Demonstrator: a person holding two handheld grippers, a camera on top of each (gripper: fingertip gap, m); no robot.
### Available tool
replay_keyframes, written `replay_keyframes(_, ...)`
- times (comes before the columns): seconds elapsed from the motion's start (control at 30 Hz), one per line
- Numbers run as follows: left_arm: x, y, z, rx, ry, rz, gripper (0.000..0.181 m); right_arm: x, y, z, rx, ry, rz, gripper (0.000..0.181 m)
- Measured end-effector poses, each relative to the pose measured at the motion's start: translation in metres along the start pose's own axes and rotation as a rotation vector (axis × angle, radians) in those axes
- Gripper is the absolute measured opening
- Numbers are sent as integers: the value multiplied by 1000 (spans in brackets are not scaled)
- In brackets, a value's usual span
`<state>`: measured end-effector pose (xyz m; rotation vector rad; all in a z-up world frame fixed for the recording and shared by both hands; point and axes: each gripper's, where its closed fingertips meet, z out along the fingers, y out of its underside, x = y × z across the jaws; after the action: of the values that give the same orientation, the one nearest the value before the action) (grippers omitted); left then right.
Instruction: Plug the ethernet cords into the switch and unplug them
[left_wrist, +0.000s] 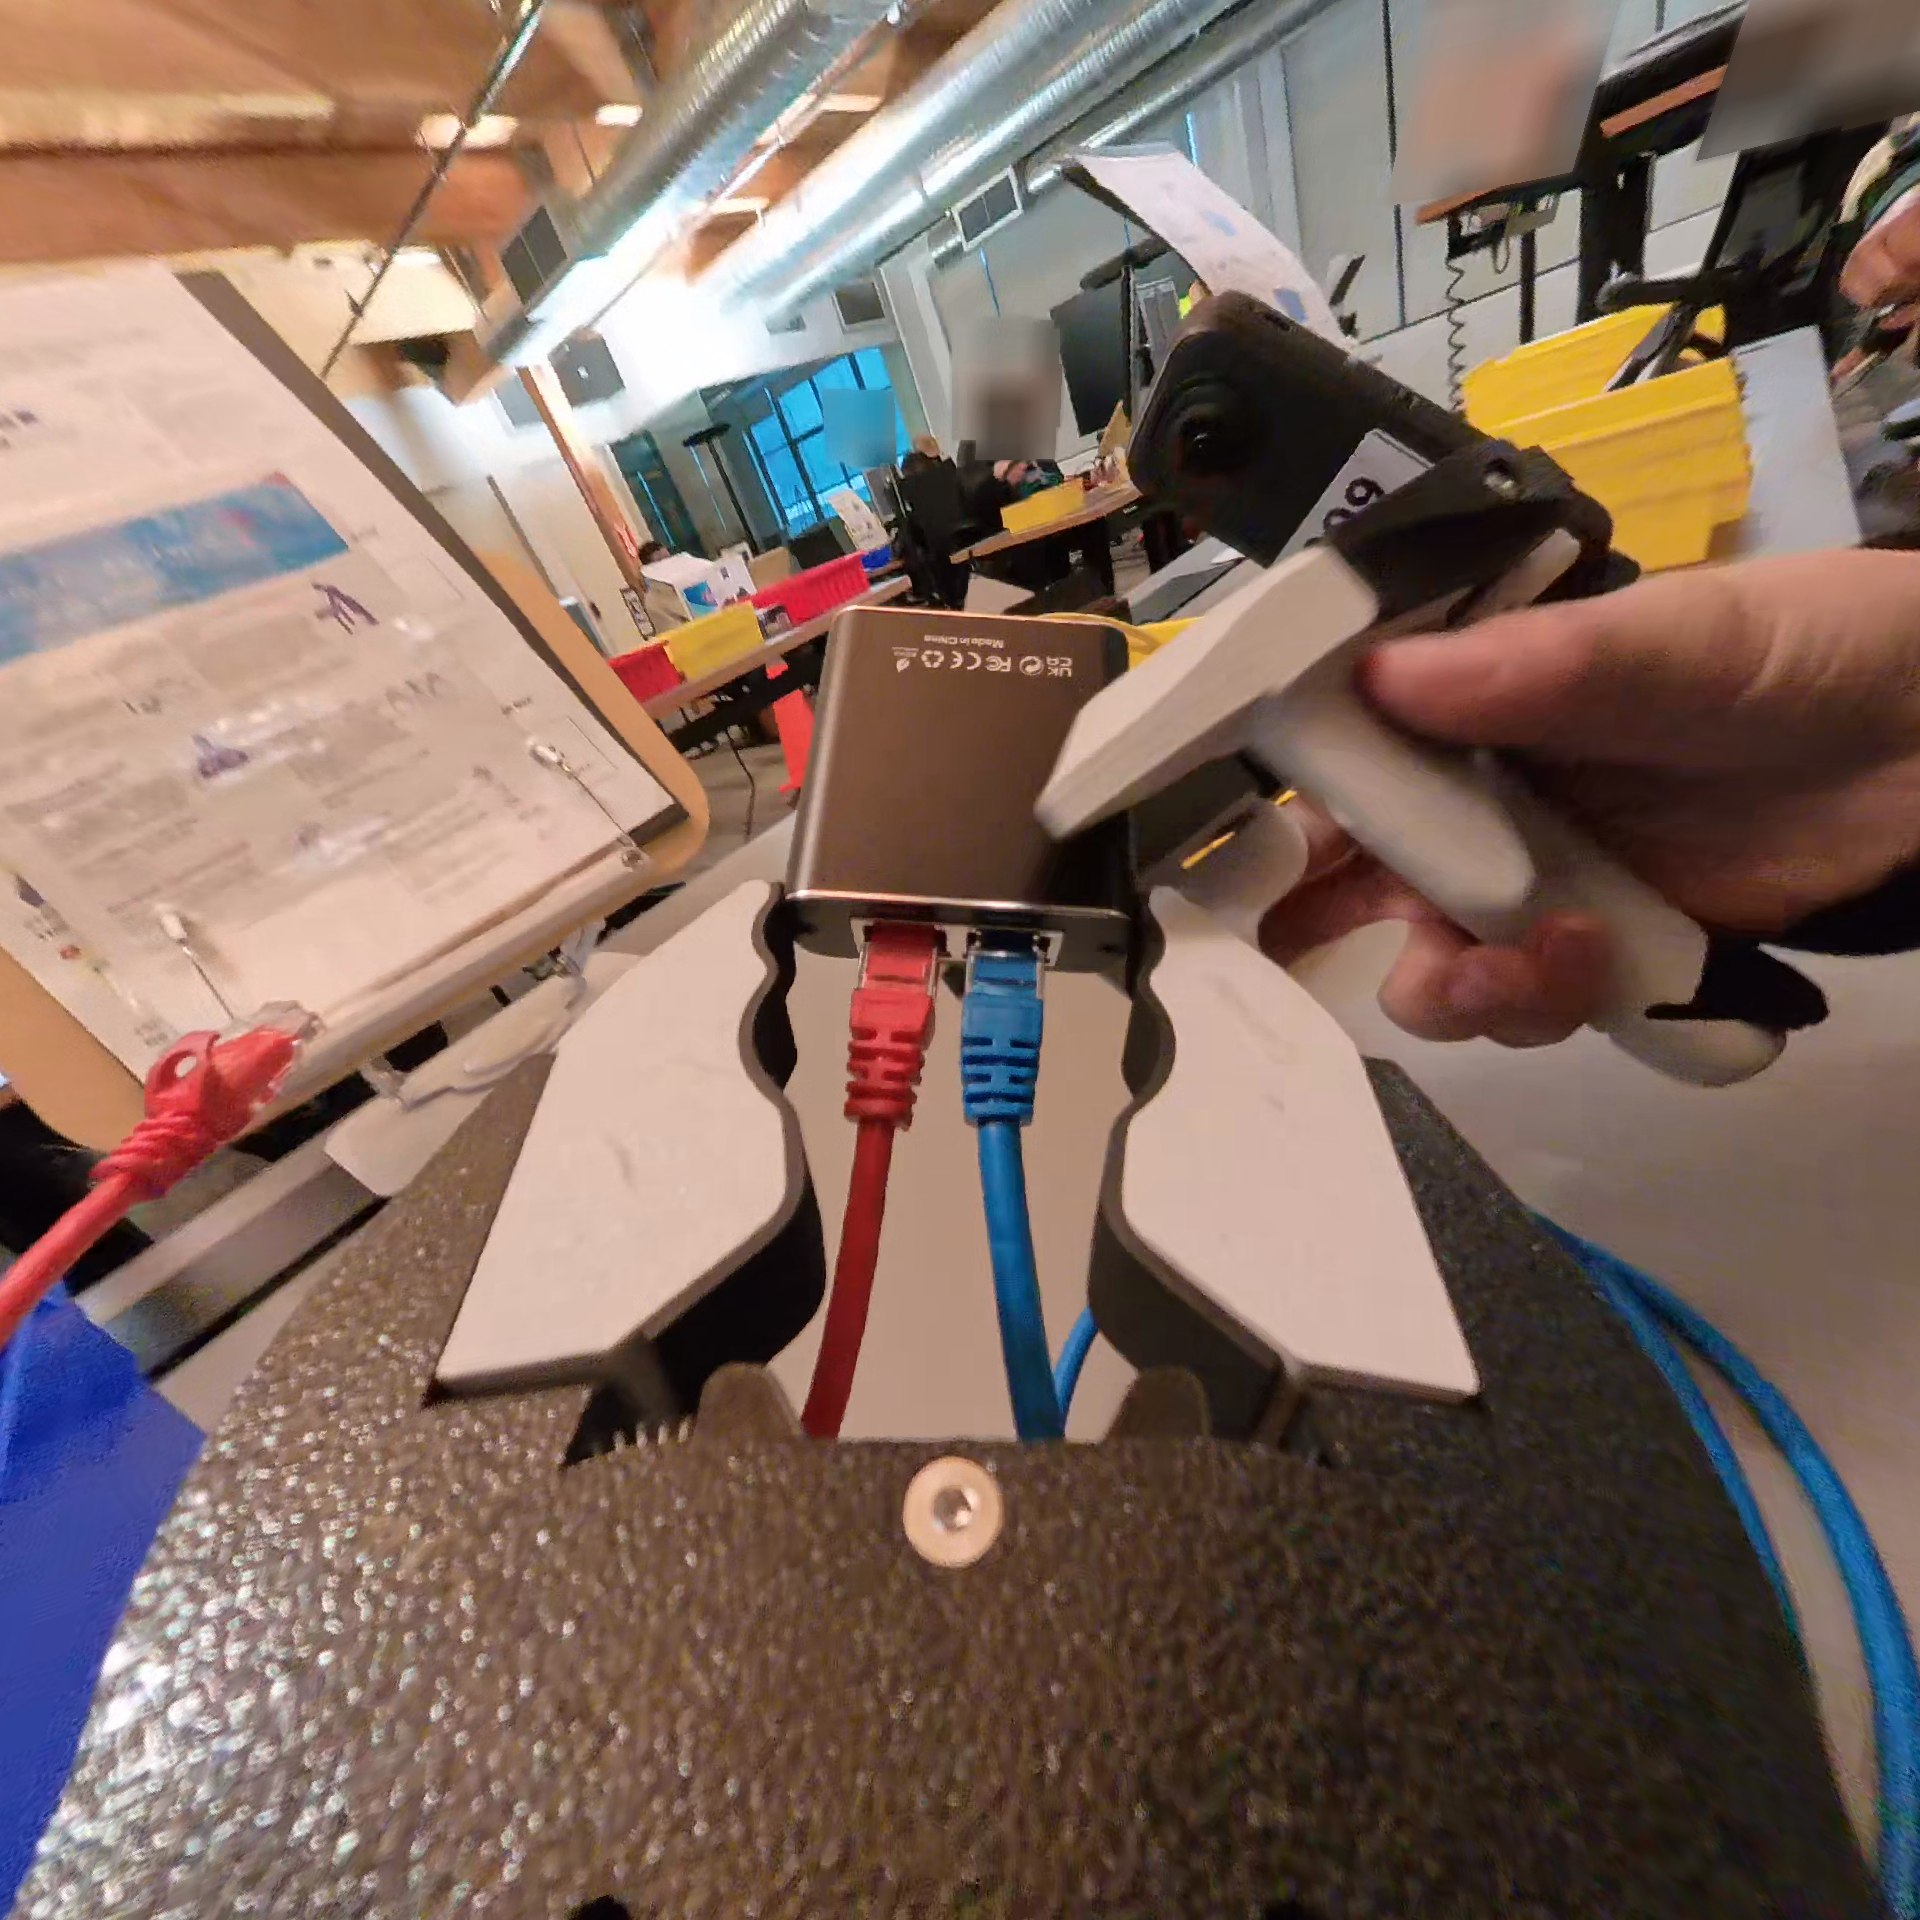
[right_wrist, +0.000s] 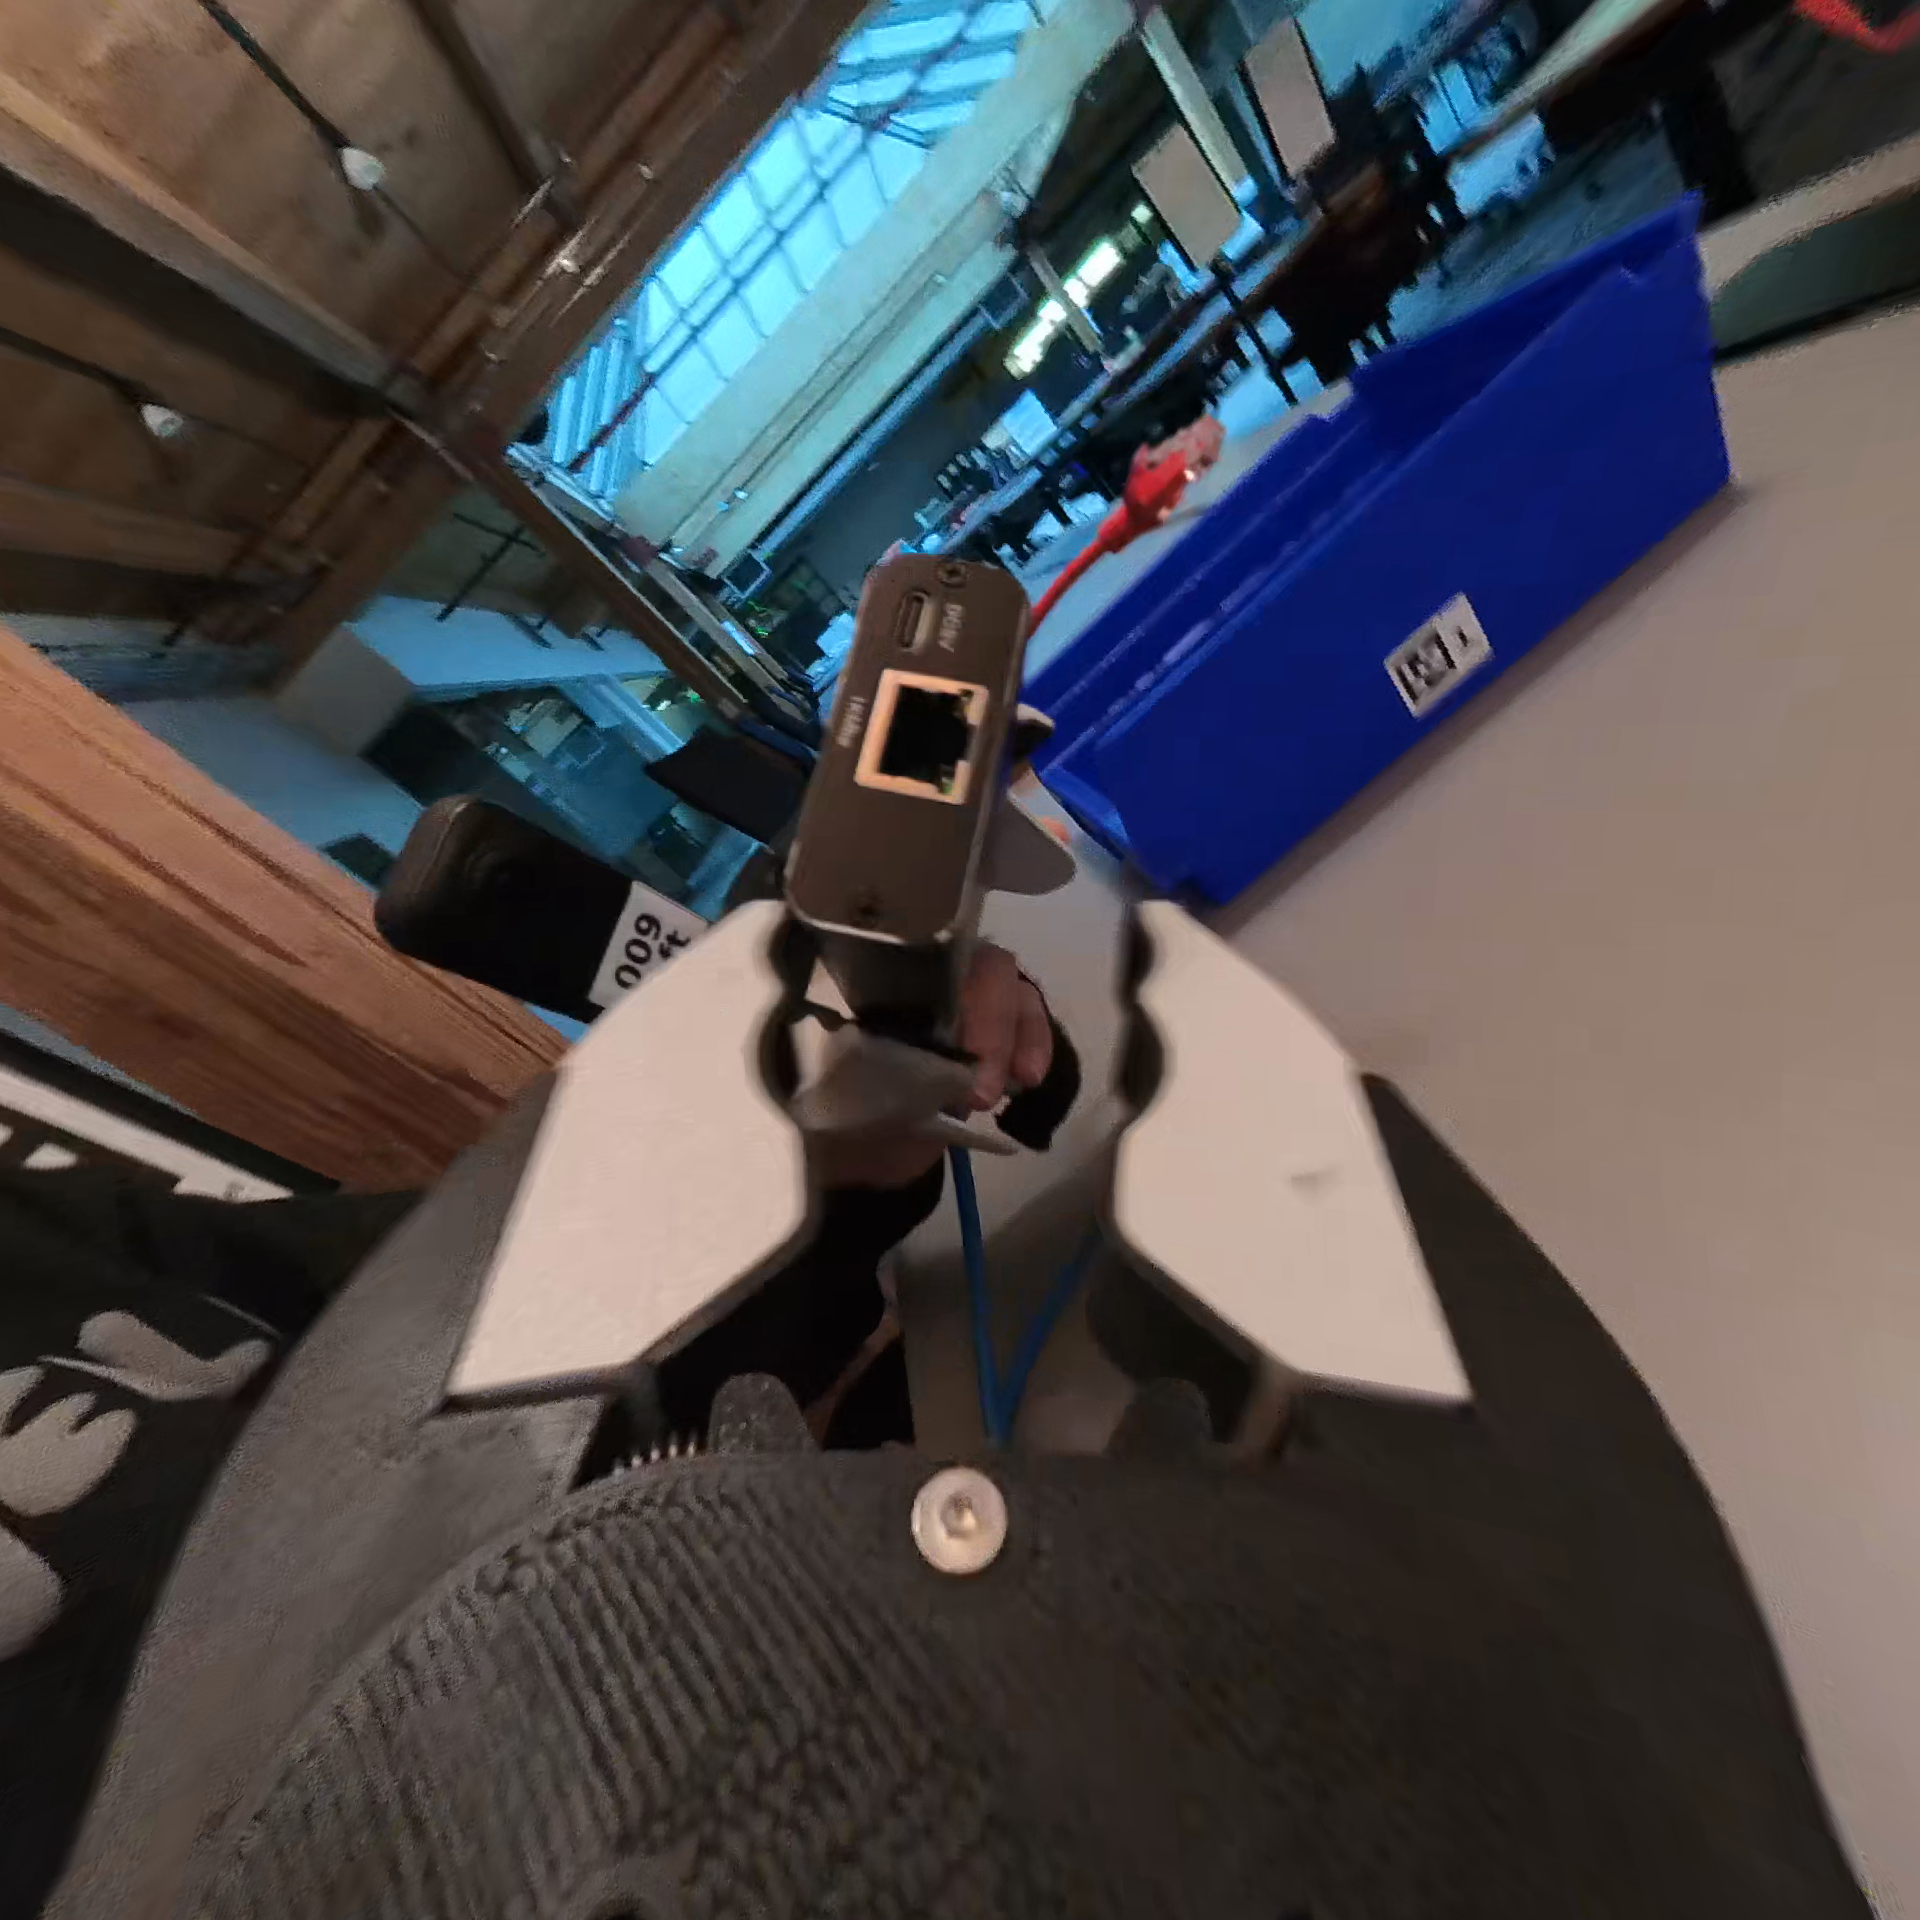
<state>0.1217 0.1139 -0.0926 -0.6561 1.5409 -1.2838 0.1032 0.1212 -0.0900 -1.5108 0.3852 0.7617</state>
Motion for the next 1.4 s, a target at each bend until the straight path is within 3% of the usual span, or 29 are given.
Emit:
replay_keyframes(0.03,-1,-1,2,-4,-11,24,61,-8,-5,1,32,-52,-52,30)
replay_keyframes(0.17,0,6,7,-69,5,87,63,0,-12,-3,25,81,-329,26)
replay_keyframes(0.3,5,35,-1,-332,90,32,78,5,-40,-29,24,347,-676,25)
replay_keyframes(0.37,1,17,-6,-304,71,-2,82,4,-47,-39,-3,468,-880,26)
replay_keyframes(0.47,-1,-33,-7,-249,58,-120,80,3,-47,-42,-50,662,-1150,25)
replay_keyframes(0.53,5,-57,-4,-276,56,-156,81,1,-45,-38,-78,763,-1286,25)
replay_keyframes(0.73,21,-56,1,-452,3,-33,75,-4,-38,-27,-96,903,-1450,25)
replay_keyframes(0.93,14,-43,2,-463,-69,34,64,-6,-34,-25,-144,970,-1558,25)
replay_keyframes(1.03,12,-41,6,-396,-49,9,64,0,-33,-25,-142,937,-1534,25)
replay_keyframes(1.13,7,-44,3,-336,-40,-2,64,-5,-28,-20,-92,772,-1452,30)
replay_keyframes(1.3,-10,-52,-4,-246,29,-42,63,-35,-33,-27,43,373,-1101,90)
replay_keyframes(1.4,0,-53,-3,-171,188,-112,63,-45,-36,-38,85,218,-1048,103)
